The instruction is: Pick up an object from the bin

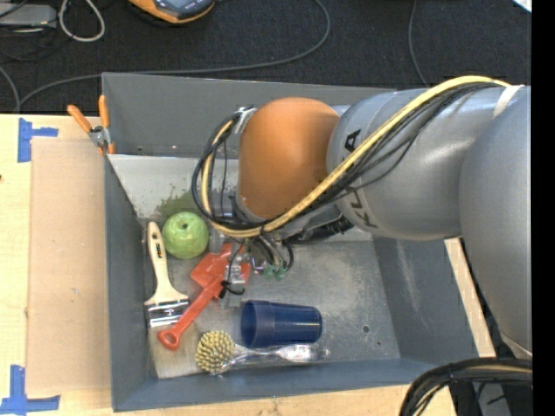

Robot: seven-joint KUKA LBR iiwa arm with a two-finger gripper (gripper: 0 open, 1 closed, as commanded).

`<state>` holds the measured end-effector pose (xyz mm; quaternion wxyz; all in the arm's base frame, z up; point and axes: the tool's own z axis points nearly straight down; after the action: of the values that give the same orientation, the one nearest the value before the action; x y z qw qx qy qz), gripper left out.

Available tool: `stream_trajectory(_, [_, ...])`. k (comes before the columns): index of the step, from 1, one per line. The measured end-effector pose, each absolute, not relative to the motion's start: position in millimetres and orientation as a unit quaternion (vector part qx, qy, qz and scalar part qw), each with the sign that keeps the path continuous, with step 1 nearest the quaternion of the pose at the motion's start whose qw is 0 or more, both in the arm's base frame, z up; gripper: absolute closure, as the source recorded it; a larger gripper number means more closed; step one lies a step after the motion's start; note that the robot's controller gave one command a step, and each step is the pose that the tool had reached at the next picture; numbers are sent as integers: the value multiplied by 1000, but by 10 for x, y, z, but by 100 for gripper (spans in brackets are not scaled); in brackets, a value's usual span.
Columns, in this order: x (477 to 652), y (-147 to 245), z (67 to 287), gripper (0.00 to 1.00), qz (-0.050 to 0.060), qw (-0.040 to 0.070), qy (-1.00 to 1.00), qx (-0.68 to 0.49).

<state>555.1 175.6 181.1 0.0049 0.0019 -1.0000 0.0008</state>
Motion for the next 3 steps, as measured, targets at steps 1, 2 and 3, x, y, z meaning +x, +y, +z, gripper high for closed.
stream_trajectory(1, [5558,1749,1849,0,0,2,-1000,1])
stream_trajectory(2, [5065,2173,1587,0,1,7,-1000,-17])
stream_trajectory(3, [5162,2111,1482,0,0,2,-1000,-19])
